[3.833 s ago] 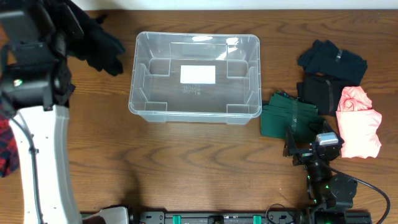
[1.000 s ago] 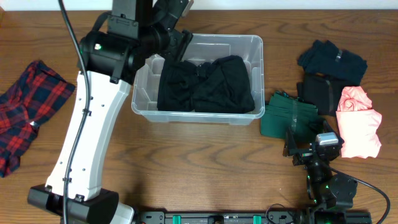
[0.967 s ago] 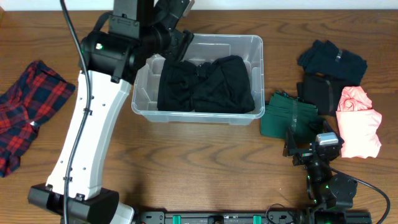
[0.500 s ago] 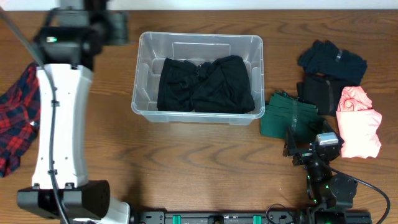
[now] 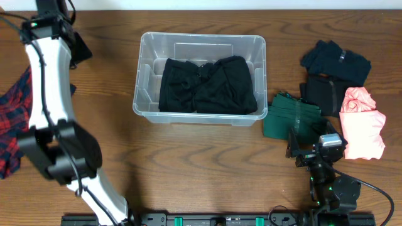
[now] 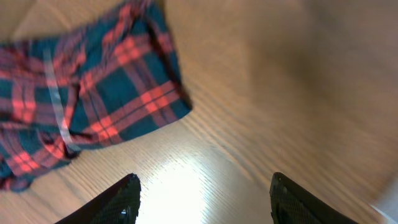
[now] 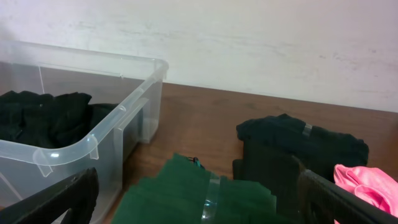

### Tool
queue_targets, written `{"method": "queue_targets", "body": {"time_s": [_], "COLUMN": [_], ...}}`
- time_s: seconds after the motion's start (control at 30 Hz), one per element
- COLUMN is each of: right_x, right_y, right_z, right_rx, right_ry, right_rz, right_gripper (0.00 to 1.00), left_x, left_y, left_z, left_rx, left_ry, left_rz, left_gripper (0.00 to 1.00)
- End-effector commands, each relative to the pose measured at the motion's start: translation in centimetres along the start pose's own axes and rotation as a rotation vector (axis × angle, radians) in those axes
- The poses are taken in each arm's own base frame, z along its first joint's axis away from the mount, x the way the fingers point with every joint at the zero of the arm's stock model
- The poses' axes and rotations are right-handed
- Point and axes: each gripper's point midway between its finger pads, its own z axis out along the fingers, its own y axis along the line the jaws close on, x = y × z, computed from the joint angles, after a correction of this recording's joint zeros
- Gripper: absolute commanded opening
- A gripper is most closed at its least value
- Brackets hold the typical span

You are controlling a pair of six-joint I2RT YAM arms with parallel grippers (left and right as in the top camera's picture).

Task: Pack container
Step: 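Move the left gripper back to the plaid shirt and grasp it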

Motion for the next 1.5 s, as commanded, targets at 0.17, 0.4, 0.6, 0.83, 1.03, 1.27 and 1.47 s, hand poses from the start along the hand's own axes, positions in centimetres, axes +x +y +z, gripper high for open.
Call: {"method": "queue_targets", "body": {"time_s": [0.17,0.4,0.6,0.83,1.03,1.27,1.47], "right_x": [0.1,0.1,0.1,0.1,0.1,0.1,0.1], "right_y": [0.0,0.0,0.0,0.0,0.0,0.0,0.0], "right_z": [0.0,0.0,0.0,0.0,0.0,0.0,0.0], "right_rx": [-0.001,-0.001,-0.001,-0.001,-0.001,-0.001,-0.001], "right_ry": [0.000,0.000,0.000,0.000,0.000,0.000,0.000], "right_rz": [0.005,0.005,0.005,0.005,0.005,0.005,0.005], "right_gripper": [0.99,0.99,0.99,0.99,0.99,0.99,0.99], "left_x": [2.4,3.4,2.6,1.9,1.9,2.6,3.2], "left_y": [2.5,2.6,2.9,3.7,3.7,3.6,4.1], "left_z": [9.1,13.4,14.5,15.2,16.8,17.8,18.0], "left_rx": [-0.225,-0.247,-0.241,-0.240,-0.238,-0.243,-0.254], "left_ry": [0.117,0.155,0.126,0.107,0.107,0.131,0.159], "left_rz": [-0.048,-0.051,-0.064,-0.081,-0.056,-0.024,-0.017], "left_gripper": [0.67,0.71,0.75,0.75,0.76,0.77,0.69]}}
